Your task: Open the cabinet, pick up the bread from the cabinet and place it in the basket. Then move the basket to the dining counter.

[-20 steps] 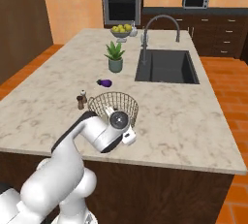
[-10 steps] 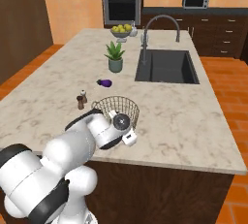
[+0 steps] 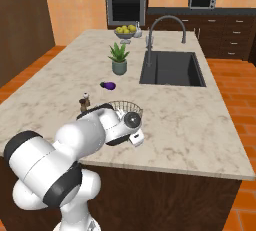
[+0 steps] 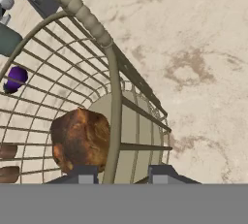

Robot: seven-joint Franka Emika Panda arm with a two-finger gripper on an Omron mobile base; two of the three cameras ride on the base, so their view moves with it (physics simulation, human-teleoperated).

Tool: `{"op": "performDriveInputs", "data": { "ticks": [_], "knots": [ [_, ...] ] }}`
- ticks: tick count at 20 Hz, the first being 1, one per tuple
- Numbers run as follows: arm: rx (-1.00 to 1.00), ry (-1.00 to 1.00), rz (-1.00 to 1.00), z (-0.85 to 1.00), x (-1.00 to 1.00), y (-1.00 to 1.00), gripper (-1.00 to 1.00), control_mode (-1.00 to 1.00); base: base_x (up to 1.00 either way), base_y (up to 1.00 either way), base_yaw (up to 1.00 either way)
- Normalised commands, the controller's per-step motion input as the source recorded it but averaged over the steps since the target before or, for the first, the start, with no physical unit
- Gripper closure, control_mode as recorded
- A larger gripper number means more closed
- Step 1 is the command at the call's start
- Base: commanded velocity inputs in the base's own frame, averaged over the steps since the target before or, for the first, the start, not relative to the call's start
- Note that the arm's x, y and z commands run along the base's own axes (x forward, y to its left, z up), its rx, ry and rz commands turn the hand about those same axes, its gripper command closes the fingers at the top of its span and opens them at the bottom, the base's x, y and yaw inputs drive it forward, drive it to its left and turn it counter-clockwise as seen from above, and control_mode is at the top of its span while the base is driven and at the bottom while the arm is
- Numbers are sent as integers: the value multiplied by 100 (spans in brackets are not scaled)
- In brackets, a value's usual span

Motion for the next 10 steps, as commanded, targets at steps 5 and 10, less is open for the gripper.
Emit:
{"op": "performDriveInputs", "data": {
  "ticks": [5, 10],
  "knots": [
    [0, -7, 0, 45, -7, 1, -100, -100, 0, 0, 0],
    [0, -7, 0, 94, -20, 12, -100, -100, 0, 0, 0]
  ]
}}
